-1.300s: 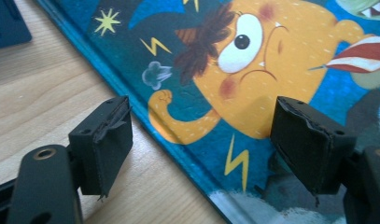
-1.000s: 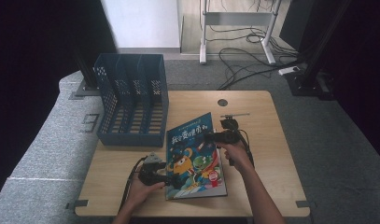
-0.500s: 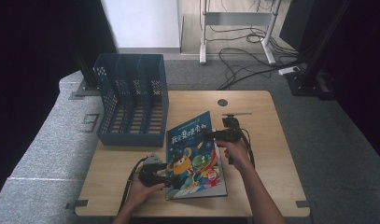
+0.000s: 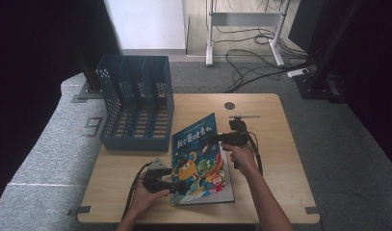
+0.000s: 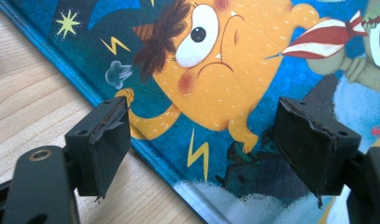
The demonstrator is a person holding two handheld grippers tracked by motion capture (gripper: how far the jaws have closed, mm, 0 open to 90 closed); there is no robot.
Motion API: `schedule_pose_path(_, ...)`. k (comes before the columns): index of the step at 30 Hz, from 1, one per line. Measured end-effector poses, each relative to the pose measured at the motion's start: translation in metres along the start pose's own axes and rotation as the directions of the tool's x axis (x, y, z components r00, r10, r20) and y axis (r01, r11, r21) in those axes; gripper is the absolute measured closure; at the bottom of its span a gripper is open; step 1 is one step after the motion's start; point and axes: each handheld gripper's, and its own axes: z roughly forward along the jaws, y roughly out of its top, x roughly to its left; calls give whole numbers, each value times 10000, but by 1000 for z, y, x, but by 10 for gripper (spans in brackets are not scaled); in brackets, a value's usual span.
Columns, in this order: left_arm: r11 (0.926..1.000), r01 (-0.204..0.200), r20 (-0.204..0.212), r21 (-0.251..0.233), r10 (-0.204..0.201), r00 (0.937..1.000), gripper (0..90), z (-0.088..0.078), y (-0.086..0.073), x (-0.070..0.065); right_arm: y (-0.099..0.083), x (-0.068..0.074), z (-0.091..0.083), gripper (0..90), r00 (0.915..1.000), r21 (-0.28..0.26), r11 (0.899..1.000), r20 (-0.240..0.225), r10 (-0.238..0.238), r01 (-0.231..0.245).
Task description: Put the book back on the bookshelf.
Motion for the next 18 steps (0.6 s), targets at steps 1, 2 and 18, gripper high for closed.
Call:
schedule_pose_path(1, 10000, -14, 0, -1, 14, 10000, 192, 0, 0, -1, 0, 1, 0, 784, 10000, -33, 10000, 43, -59, 59)
schedule_pose_path(2, 10000, -34, 19, -6, 34, 10000, 192, 0, 0, -1, 1, 2, -1, 785, 9999, -43, 9999, 99, -99, 99)
schedule_pose_path(18, 9979, -598, 464, 264, 586, 9972, 187, 9, 2, -23, 14, 9, -6, 814, 9970, -749, 9971, 759, 150, -93)
